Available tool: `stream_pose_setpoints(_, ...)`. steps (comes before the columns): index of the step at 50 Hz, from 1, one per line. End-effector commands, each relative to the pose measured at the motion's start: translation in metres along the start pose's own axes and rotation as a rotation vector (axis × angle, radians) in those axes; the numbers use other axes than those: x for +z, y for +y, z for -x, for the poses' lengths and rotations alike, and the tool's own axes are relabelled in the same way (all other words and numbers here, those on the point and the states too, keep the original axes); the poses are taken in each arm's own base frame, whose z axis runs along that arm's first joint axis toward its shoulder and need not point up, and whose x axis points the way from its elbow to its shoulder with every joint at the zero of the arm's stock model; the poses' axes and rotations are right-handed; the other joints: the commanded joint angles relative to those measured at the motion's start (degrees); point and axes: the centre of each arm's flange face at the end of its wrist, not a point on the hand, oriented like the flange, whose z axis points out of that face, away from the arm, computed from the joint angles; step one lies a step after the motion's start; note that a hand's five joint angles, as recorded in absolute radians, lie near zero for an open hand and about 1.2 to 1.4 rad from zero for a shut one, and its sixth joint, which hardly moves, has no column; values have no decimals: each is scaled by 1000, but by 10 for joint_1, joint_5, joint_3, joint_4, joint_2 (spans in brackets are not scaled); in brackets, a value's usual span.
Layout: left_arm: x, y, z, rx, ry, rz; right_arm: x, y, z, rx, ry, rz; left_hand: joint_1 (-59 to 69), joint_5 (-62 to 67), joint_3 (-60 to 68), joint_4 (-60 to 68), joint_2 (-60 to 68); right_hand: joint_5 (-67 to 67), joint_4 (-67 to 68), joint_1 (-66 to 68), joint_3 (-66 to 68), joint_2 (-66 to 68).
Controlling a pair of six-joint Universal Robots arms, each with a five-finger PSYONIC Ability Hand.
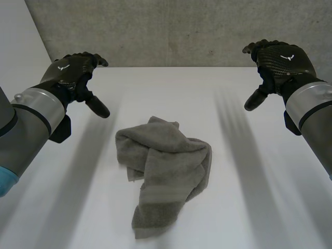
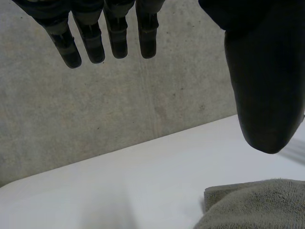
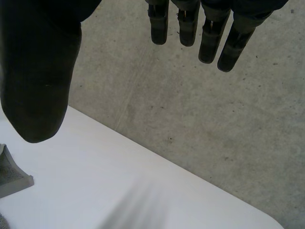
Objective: Fold the towel.
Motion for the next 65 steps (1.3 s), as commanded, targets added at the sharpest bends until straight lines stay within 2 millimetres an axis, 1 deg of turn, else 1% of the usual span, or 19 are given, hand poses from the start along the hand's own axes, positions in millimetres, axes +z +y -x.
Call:
stream_pose_setpoints(1,1,2,-1,-1,7,2,0,1,0,0,1,2,-69,-22,-26,-32,-33,-35,-31,-31,-19,-44)
stream_pose_setpoints(10,13,7,-8,8,48,-43,-1,5,2,16,-20,15,-69,-22,-26,-32,-33,-35,-31,-31,-19,-44)
stream_pose_setpoints(15,32,25,-16,28,172,-30,-1,16,6,93,-51,52,-57,-11,-26,-32,-21,-35,-31,-31,-19,-44)
stream_pose_setpoints(22,65,56,-34,210,423,-6,-2,69,25,264,-150,213,-56,-9,-26,-32,-19,-35,-31,-31,-19,-44)
stream_pose_setpoints(23,65,56,-34,211,424,-6,-2,69,25,264,-150,213,-56,-9,-26,-32,-19,-35,-31,-31,-19,-44)
stream_pose_setpoints(25,73,61,-34,250,433,-9,2,93,35,290,-181,271,-56,-9,-26,-32,-19,-35,-31,-31,-19,-44)
stream_pose_setpoints(30,93,89,-33,334,445,29,3,116,55,283,-229,298,-49,-2,-26,-32,-13,-35,-31,-31,-19,-44)
stream_pose_setpoints(41,92,145,-39,438,537,168,5,153,86,274,-310,333,79,125,-26,-32,115,-8,-31,-3,-19,-16)
stream_pose_setpoints(42,92,146,-39,438,537,168,5,153,86,274,-310,333,79,126,-26,-32,115,-7,-31,-3,-19,-16)
stream_pose_setpoints(44,90,149,-41,458,554,175,4,157,90,273,-320,345,107,154,-26,-32,144,140,-31,144,-19,131)
stream_pose_setpoints(45,88,152,-43,470,572,184,4,157,90,273,-320,346,177,224,-26,-32,214,141,-31,145,-19,132)
stream_pose_setpoints(46,85,153,-46,477,592,187,3,158,90,273,-320,349,265,311,-26,-32,301,239,-31,244,-19,230)
stream_pose_setpoints(47,85,153,-46,477,592,187,2,159,90,273,-320,353,265,312,-26,-32,302,322,-31,326,-19,313)
stream_pose_setpoints(48,83,154,-47,476,603,196,2,159,90,273,-320,353,337,384,-26,-32,373,322,-31,327,-19,314)
stream_pose_setpoints(49,82,154,-47,472,610,206,1,158,90,272,-323,355,418,465,-26,-32,454,459,-31,463,-19,450)
stream_pose_setpoints(50,82,154,-47,472,610,206,1,158,90,272,-323,355,419,465,-26,-32,455,460,-31,465,-19,452)
stream_pose_setpoints(52,76,152,-45,467,613,244,-1,156,86,275,-325,360,584,631,-26,-32,621,664,-31,669,-19,656)
stream_pose_setpoints(62,59,120,-36,533,588,243,-5,133,82,190,-463,328,617,664,-26,-32,653,665,-31,669,-19,656)
stream_pose_setpoints(65,64,114,-31,546,564,218,10,119,79,136,-468,273,617,664,-26,-32,653,665,-31,669,-19,656)
